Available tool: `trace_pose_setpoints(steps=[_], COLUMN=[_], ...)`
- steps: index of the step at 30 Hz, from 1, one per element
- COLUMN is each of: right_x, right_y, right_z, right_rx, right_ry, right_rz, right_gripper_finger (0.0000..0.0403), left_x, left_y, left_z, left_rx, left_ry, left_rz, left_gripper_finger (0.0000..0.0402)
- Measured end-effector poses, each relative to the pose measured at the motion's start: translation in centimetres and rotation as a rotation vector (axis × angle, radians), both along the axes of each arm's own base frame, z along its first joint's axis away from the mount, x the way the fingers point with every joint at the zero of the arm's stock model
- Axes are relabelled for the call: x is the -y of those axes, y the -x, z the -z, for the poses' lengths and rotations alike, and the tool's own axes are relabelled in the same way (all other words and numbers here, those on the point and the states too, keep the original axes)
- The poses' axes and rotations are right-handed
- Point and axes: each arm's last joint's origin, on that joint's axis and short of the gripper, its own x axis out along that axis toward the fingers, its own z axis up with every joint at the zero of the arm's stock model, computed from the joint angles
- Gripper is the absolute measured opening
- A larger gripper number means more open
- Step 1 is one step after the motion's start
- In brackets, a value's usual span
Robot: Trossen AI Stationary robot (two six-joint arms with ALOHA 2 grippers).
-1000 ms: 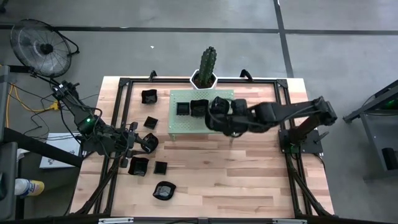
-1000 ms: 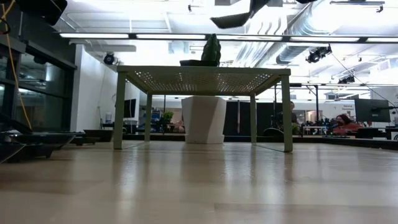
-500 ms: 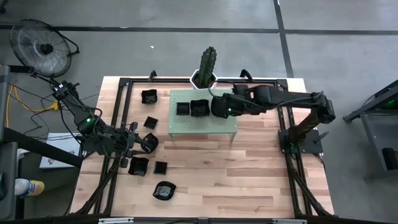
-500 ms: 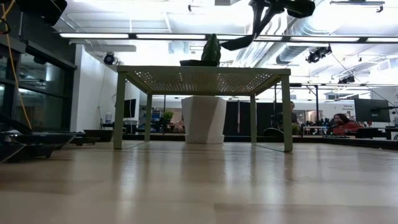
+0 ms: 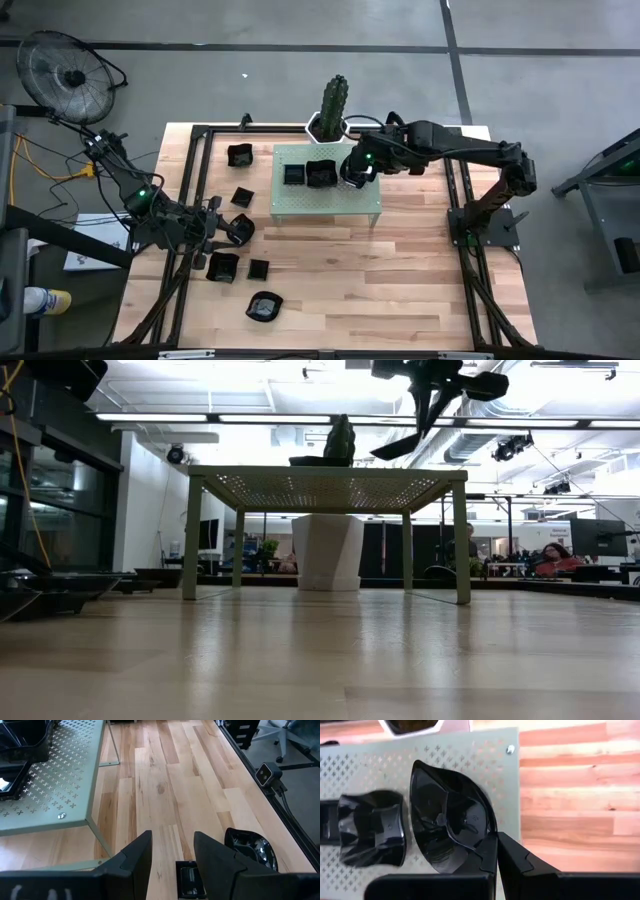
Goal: Pick & Place Mini shaped plates
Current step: Stack the leaf shaped plate on top of the leaf shaped plates on the shelf
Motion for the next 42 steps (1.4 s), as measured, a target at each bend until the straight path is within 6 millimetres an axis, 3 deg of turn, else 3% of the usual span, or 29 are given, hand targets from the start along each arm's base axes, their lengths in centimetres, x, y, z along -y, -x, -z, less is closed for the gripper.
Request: trace_pose_setpoints(steps=[11,24,42], right_x=[0.6,1.1,2.8], right_y=[-0.7,-0.7,0.3], right_z=[0.5,0.5,-0.8], right_rx=[0.000,-0.029,0.034], right_ry=[0.027,0.029,0.027], right_rz=[0.016,-0.083,-0.189], right_gripper_finger=[0.0000,0.0000,0.0000], left_x=[0.0,0.0,0.0], left_y=[0.0,0.0,0.0], left_z=[0.0,0.0,0.0], left_rx=[0.003,0.000,0.000], left_ry=[-0.001,0.014,0.013], left_rz=[-0.005,-0.014,-0.020], left_gripper_finger=[0.0143,0.0143,0.0143])
